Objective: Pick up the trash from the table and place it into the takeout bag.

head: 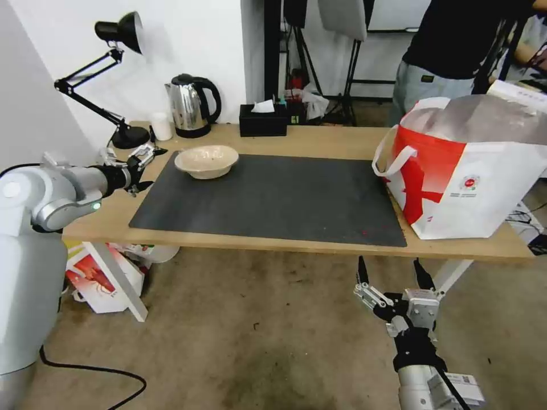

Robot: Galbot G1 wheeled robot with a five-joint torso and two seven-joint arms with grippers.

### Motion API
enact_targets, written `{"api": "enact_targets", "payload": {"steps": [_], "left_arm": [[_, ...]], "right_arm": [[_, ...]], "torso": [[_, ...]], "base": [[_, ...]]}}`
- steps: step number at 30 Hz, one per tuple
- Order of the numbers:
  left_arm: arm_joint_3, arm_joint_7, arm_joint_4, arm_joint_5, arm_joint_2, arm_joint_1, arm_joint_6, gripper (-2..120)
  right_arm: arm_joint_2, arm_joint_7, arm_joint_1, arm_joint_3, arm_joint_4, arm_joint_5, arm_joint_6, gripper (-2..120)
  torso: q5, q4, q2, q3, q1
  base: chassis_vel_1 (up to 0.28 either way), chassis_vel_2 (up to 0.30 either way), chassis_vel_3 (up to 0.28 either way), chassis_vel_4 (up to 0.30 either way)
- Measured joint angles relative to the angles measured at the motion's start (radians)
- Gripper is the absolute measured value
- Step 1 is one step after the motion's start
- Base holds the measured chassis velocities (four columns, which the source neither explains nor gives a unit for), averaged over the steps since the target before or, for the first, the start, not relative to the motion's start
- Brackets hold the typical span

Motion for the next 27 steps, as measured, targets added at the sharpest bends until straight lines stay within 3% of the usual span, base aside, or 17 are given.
{"api": "enact_targets", "payload": {"steps": [18, 27], "left_arm": [[0.116, 0.030, 0.194, 0.084, -0.066, -0.152, 0.022, 100], [0.142, 0.048, 0.250, 0.120, -0.096, -0.198, 0.032, 100]], "right_arm": [[0.000, 0.000, 0.000, 0.000, 0.000, 0.000, 0.000, 100], [0.000, 0.000, 0.000, 0.000, 0.000, 0.000, 0.000, 100]], "torso": [[-0.0001, -0.0001, 0.000, 0.000, 0.000], [0.0000, -0.0001, 0.000, 0.000, 0.000]], "base": [[0.000, 0.000, 0.000, 0.000], [0.000, 0.000, 0.000, 0.000]]}}
